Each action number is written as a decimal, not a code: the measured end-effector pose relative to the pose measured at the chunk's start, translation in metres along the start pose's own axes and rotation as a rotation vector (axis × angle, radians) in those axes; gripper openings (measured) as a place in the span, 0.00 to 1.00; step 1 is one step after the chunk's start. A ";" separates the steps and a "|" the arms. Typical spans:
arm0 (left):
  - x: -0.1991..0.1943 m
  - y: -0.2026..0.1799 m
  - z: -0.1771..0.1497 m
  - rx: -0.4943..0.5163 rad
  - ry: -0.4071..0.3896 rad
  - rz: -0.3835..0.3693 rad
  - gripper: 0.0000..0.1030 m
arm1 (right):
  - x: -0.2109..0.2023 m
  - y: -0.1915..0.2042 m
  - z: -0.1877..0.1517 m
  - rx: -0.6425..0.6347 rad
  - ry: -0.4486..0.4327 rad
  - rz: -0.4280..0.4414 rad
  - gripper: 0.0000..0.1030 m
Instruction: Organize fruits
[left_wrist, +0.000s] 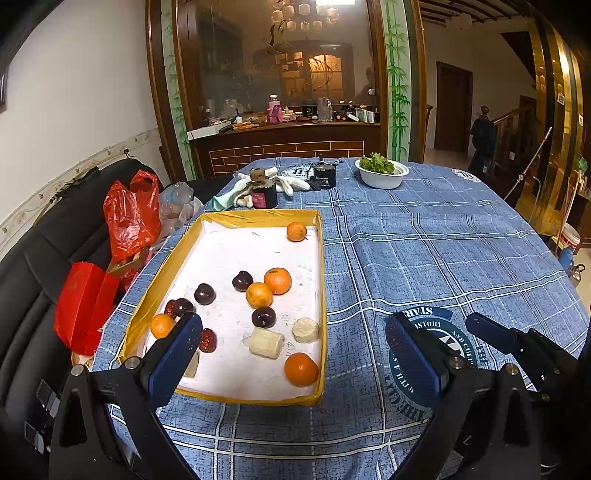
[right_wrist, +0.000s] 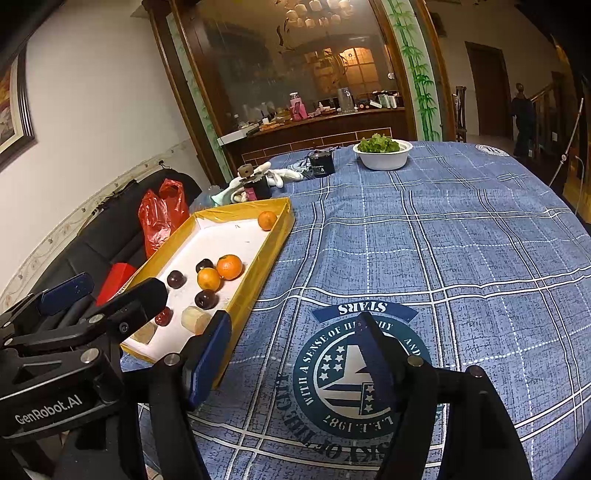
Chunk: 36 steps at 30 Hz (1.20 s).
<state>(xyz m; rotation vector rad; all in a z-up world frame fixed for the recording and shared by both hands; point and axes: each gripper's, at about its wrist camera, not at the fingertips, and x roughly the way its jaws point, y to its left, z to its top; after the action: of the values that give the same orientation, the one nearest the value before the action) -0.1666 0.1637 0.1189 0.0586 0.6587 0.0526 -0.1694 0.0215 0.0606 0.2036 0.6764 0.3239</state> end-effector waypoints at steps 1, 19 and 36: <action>0.001 0.000 0.000 0.000 0.002 -0.001 0.96 | 0.000 0.000 -0.001 0.000 0.000 0.000 0.72; 0.001 0.000 0.001 0.000 0.001 -0.002 0.96 | 0.002 -0.005 -0.001 0.008 0.006 0.000 0.74; -0.008 0.000 -0.002 -0.013 -0.018 -0.003 0.96 | -0.007 -0.003 -0.002 0.006 -0.014 -0.006 0.76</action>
<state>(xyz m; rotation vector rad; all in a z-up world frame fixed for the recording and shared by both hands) -0.1735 0.1637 0.1222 0.0454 0.6407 0.0533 -0.1751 0.0169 0.0623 0.2090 0.6640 0.3145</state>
